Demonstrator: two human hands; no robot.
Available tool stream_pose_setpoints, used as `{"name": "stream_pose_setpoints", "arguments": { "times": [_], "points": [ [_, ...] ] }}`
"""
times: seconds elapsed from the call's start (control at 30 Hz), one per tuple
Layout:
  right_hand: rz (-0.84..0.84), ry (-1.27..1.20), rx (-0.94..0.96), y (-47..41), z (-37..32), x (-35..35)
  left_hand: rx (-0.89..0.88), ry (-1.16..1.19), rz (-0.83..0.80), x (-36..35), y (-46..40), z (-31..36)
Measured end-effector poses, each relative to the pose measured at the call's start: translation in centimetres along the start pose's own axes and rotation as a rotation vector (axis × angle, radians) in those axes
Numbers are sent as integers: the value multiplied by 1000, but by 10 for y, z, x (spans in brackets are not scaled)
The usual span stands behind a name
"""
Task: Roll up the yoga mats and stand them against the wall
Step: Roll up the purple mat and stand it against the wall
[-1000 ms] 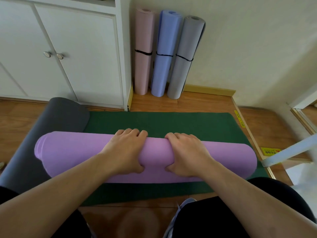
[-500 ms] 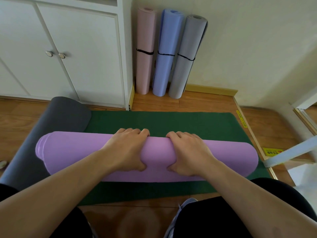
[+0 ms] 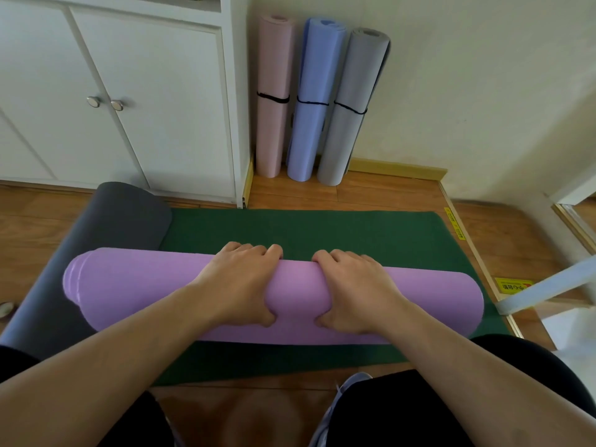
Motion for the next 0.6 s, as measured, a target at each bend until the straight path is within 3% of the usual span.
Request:
{"name": "stream_pose_setpoints", "arguments": {
  "times": [0.17, 0.27, 0.4, 0.6],
  "points": [
    [23, -68, -49, 0, 5, 5, -8, -131, 79, -2, 0, 7],
    [8, -85, -36, 2, 5, 3, -10, -72, 104, -2, -4, 7],
    [-42, -9, -22, 1, 9, -3, 20, 56, 78, 2, -3, -1],
    [7, -51, -32, -1, 9, 1, -6, -6, 32, -2, 0, 1]
  ]
}}
Point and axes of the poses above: each hand's wrist, its own y-axis away from the middle knuckle, its own x-axis out of the back of the hand, z = x × y, the point moved 3 cm from there along -y, towards the middle knuckle, and after that the axes turned 1 degree about y, right-handed, at the moved point
